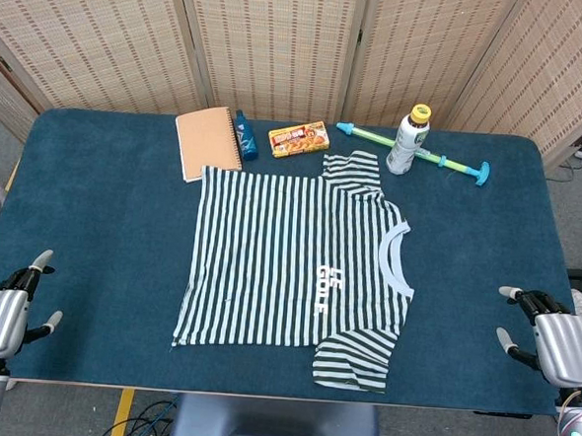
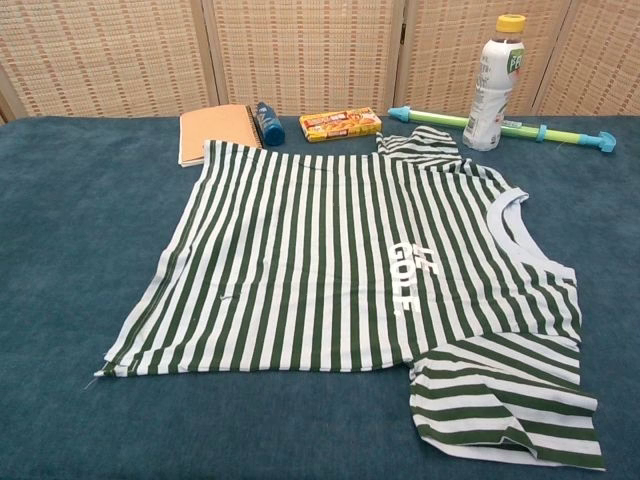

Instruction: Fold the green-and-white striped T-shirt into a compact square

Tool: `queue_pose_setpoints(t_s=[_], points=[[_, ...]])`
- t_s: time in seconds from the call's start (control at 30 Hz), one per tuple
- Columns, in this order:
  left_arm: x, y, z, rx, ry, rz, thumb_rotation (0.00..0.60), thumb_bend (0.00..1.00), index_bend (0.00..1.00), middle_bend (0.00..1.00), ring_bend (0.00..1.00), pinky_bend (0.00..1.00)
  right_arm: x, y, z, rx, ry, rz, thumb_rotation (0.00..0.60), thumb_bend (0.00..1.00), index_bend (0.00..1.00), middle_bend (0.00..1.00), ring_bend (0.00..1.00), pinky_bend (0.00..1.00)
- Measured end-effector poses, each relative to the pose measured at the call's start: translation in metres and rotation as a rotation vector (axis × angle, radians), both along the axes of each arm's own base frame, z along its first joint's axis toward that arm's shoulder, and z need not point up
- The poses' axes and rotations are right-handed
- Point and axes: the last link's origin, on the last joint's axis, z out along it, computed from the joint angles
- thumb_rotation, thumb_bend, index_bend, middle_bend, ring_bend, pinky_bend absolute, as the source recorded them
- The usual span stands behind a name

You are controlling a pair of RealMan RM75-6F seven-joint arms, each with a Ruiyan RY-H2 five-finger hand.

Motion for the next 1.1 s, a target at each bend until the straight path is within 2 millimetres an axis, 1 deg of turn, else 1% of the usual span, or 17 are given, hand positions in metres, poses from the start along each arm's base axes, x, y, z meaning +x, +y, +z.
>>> queue_pose_setpoints(t_s=[0.37, 0.53, 0.63, 0.73, 0.77, 0.83, 0.9, 0.97, 1.1], points=[[0.002, 0.004, -0.003, -0.02, 0.012, -0.046, 0.6, 0.26, 0.12, 0.3, 0.27, 0.43, 0.007, -0.004, 0.003, -0.003, 0.001, 0.025, 0.6, 0.31, 0.27, 0.38, 0.31, 0.42], [0.005, 0.007, -0.003, -0.027, -0.015, -0.082, 0.6, 0.26, 0.16, 0.3, 0.28, 0.43, 0.01, -0.006, 0.004, -0.009, 0.0, 0.04, 0.6, 0.31, 0.27, 0.38, 0.31, 0.42], [0.009, 0.008, -0.006, -0.053, -0.036, -0.115, 0.6, 0.26, 0.19, 0.31, 0.3, 0.43, 0.011, -0.007, 0.004, -0.005, 0.002, 0.044, 0.6, 0.31, 0.27, 0.38, 0.31, 0.42], [0.013, 0.01, -0.009, -0.092, -0.03, -0.16, 0.6, 0.26, 0.22, 0.37, 0.36, 0.44, 0.013, -0.008, 0.004, -0.002, 0.002, 0.047, 0.6, 0.31, 0.27, 0.38, 0.31, 0.42], [0.015, 0.012, -0.01, -0.112, -0.027, -0.176, 0.6, 0.26, 0.25, 0.4, 0.4, 0.46, 0.012, -0.008, 0.004, -0.001, 0.002, 0.047, 0.6, 0.31, 0.27, 0.38, 0.31, 0.42], [0.017, 0.013, -0.013, -0.148, -0.022, -0.193, 0.6, 0.26, 0.28, 0.46, 0.46, 0.54, 0.012, -0.009, 0.003, 0.0, 0.001, 0.046, 0.6, 0.31, 0.27, 0.38, 0.31, 0.42], [0.019, 0.015, -0.017, -0.199, -0.015, -0.209, 0.6, 0.26, 0.32, 0.55, 0.54, 0.67, 0.011, -0.009, 0.003, 0.003, 0.0, 0.043, 0.6, 0.31, 0.27, 0.38, 0.31, 0.42], [0.023, 0.018, -0.023, -0.261, -0.007, -0.236, 0.6, 0.26, 0.34, 0.62, 0.61, 0.77, 0.011, -0.009, 0.003, 0.006, 0.002, 0.041, 0.6, 0.31, 0.27, 0.38, 0.31, 0.42], [0.032, 0.021, -0.038, -0.379, 0.018, -0.294, 0.6, 0.26, 0.38, 0.74, 0.71, 0.87, 0.011, -0.009, 0.003, 0.004, 0.001, 0.044, 0.6, 0.31, 0.27, 0.38, 0.31, 0.42]])
